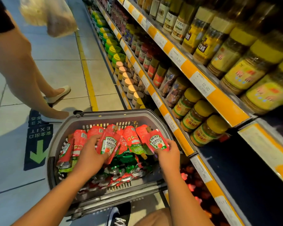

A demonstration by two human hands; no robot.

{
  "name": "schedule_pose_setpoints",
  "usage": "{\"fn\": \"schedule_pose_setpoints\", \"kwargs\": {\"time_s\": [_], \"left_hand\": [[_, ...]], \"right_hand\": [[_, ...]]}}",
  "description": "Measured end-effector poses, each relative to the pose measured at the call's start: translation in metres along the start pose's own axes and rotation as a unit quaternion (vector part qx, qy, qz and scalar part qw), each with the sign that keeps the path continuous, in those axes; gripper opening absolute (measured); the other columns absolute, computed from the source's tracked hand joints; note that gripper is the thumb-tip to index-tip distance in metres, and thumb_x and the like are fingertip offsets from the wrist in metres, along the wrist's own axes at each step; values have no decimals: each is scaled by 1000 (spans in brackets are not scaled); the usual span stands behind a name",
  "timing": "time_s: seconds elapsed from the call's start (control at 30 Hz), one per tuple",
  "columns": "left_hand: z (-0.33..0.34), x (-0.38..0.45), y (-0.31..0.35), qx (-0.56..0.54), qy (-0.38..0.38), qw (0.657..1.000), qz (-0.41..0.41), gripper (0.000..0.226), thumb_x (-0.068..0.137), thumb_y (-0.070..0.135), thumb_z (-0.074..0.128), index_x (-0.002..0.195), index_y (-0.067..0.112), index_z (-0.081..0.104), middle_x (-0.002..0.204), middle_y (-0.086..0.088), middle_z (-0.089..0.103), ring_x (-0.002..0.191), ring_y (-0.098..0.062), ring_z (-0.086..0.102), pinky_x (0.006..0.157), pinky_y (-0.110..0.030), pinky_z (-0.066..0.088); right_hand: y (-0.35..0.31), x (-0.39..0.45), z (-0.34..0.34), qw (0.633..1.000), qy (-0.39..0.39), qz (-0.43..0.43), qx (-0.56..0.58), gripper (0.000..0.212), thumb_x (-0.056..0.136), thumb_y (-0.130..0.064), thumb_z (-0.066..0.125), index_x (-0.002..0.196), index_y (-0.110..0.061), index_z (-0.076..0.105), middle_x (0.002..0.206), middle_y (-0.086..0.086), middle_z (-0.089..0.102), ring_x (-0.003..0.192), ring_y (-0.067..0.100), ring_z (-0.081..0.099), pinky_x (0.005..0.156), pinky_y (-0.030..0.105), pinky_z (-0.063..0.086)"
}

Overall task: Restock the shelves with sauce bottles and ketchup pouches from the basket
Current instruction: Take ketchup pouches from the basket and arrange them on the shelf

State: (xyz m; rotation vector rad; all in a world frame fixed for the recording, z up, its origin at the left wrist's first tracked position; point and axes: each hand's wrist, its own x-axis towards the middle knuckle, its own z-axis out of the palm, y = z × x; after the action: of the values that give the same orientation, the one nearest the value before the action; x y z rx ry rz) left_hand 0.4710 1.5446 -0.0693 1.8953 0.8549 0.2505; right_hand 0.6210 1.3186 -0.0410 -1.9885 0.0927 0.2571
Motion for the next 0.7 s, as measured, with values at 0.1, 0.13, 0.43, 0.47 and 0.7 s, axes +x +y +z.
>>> {"fn": "schedule_pose_setpoints", "kwargs": {"time_s": [0.1, 0.13, 0.43, 0.47, 0.7], "left_hand": [[3, -13, 19, -20, -20, 999, 19, 80, 80, 10, 87, 146, 30, 48, 133, 9, 57, 109, -7, 57, 90, -25, 47], [3, -17, 24, -28, -35, 999, 28, 79, 80, 9, 87, 145, 30, 48, 132, 8, 60, 106, -7, 62, 88, -24, 51], [-6, -66, 71, -41, -50, 995, 72, 70, 77, 15, 89, 126, 44, 48, 108, 25, 59, 82, 21, 59, 59, -6, 43], [-5, -72, 77, -50, -53, 995, 70, 66, 77, 13, 89, 121, 44, 50, 105, 23, 62, 83, 24, 58, 60, -6, 42], [10, -102, 130, -154, -109, 979, 77, 57, 78, -5, 85, 116, 26, 57, 104, 7, 73, 98, 2, 66, 74, -16, 51]], "right_hand": [[-3, -15, -13, 999, 16, 8, 50, 38, 75, -7, 79, 94, -32, 58, 96, -3, 70, 79, 15, 71, 56, 28, 57], [-4, -19, -17, 998, 20, 7, 60, 37, 73, -7, 79, 93, -31, 59, 95, -3, 69, 77, 12, 71, 53, 23, 54], [-10, -69, -55, 995, 33, -15, 89, 38, 69, -13, 83, 88, -23, 52, 91, 8, 70, 77, 27, 72, 55, 44, 57], [-11, -76, -60, 995, 33, -20, 95, 39, 69, -12, 84, 88, -24, 51, 90, 7, 70, 77, 26, 72, 55, 42, 56], [-14, -119, -94, 977, 59, -39, 201, 39, 59, -32, 81, 81, -35, 49, 88, -1, 76, 79, 16, 75, 60, 34, 58]]}}
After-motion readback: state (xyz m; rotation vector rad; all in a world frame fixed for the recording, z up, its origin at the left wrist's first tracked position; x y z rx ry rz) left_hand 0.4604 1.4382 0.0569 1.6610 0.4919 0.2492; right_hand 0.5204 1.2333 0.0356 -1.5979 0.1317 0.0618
